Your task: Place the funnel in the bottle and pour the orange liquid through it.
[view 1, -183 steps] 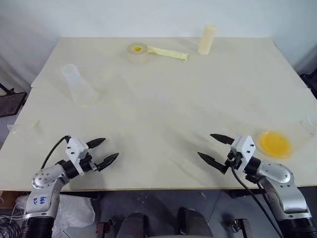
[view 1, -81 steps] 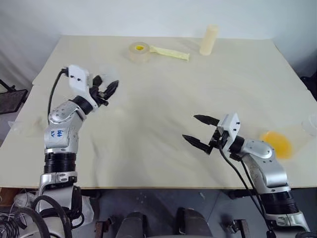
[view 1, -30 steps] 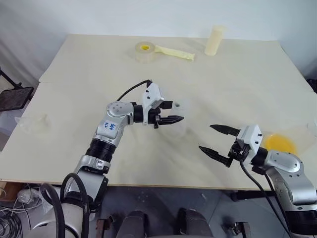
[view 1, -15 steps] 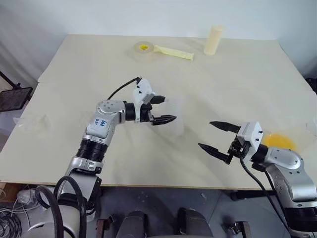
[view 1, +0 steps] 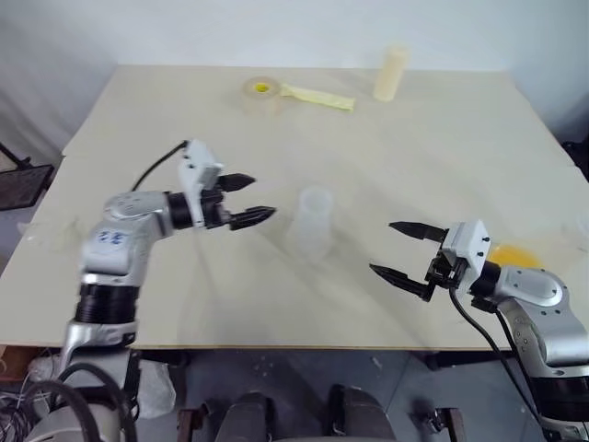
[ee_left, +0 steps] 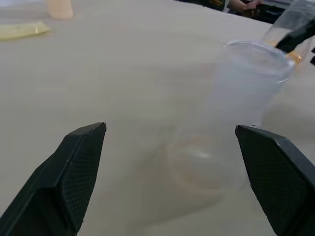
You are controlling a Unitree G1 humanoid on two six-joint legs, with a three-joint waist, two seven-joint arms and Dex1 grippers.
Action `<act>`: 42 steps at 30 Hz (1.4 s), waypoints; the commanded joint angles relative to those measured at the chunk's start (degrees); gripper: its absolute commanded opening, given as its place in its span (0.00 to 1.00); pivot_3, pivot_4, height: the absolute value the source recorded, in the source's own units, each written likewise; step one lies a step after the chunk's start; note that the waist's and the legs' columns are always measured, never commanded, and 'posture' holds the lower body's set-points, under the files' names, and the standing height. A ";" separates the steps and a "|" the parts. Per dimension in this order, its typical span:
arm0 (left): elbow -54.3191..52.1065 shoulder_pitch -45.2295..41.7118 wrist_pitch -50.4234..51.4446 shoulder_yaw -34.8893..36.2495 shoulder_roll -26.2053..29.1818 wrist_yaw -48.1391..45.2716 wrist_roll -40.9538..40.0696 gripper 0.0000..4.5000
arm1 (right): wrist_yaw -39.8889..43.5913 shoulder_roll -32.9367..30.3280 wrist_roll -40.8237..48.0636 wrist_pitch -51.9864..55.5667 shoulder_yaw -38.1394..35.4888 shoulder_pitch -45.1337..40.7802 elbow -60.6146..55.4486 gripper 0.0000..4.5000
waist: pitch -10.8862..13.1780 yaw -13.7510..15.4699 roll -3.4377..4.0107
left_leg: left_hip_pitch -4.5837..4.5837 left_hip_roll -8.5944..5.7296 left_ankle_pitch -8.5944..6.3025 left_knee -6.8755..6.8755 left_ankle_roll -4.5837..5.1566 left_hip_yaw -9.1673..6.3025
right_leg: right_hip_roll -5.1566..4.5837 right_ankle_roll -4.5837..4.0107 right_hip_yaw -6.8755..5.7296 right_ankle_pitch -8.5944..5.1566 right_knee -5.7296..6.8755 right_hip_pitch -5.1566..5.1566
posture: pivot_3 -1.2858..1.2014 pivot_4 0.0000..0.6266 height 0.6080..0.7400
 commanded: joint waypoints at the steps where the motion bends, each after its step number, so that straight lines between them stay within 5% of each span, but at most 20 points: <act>1: -7.93 9.62 0.53 11.88 2.95 2.20 -4.25 0.99 | 1.29 -0.98 1.31 0.35 -1.01 -1.02 0.41 1.00 | 0.00 -0.65 0.01 | 0.07 0.05 -0.01 -0.05 -0.02 0.01 | 0.01 0.00 -0.01 0.00 0.00 -0.01 | 0.52 0.24 1.00; 16: -10.68 40.87 -13.09 40.40 -3.42 13.80 -6.33 0.99 | 5.18 -0.58 1.69 1.77 0.36 -5.59 4.42 1.00 | -0.04 1.62 -0.09 | -0.02 0.24 -0.04 0.22 0.00 -0.08 | -0.05 -0.01 0.06 0.00 -0.09 0.14 | 0.52 0.24 1.00; 29: -2.44 36.32 -22.45 36.77 -5.43 31.78 1.15 0.99 | 7.96 -1.23 6.76 8.69 1.42 -7.92 -1.93 1.00 | -0.15 1.60 -0.26 | 0.02 0.23 -0.04 0.22 0.00 -0.05 | -0.05 -0.01 0.06 0.00 -0.05 0.13 | 0.52 0.24 1.00; 42: 25.31 21.60 -31.13 31.53 2.53 30.13 1.87 0.99 | 6.77 -1.31 6.03 8.27 1.28 -7.34 -2.45 1.00 | -0.27 1.53 -0.46 | 0.02 0.09 -0.04 0.18 -0.01 0.27 | 0.00 -0.01 -0.03 0.00 -0.01 0.08 | 0.52 0.24 1.00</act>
